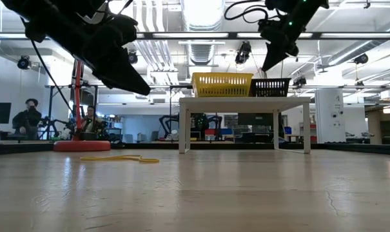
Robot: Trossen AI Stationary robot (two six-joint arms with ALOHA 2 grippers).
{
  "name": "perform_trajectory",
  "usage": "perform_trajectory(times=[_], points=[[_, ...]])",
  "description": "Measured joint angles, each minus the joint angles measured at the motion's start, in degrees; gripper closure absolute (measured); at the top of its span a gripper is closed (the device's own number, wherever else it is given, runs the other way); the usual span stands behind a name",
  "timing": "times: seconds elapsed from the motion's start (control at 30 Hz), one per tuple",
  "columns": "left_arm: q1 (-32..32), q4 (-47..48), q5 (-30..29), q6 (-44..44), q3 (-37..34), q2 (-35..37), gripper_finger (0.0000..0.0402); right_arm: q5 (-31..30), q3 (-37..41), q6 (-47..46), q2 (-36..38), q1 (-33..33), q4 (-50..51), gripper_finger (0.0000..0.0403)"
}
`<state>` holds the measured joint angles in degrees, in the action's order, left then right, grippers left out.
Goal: Pick & Place Office Desk Supplies
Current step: Put the yellow rubber band into the black bin on the shelf
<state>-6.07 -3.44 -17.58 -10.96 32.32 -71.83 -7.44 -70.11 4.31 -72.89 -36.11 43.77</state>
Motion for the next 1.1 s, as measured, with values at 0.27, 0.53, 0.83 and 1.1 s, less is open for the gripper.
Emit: perform_trajectory(times=[0.27, 0.53, 0.83, 1.1], points=[[-0.1, 0.0, 0.0, 0.0, 0.0, 0.0, 0.0272, -0.2, 0.4, -2.8, -1.1, -0.1, 0.9, 0.0351], [-2.3, 0.6, 0.2, 0.0, 0.0, 0.0, 0.0272, -1.8, 1.1, -1.4, 2.3, 1.5, -4.7, 0.0262], [-5.3, 8.7, 3.5, 0.4, -0.3, 0.0, 0.0272, -1.6, 16.2, 0.2, 13.1, 20.2, -23.8, 0.0265], [-4.8, -4.1, 7.8, 6.7, -9.7, 0.0, 0.0269, -1.8, 31.1, -0.4, 17.2, 38.7, -41.9, 0.0287]])
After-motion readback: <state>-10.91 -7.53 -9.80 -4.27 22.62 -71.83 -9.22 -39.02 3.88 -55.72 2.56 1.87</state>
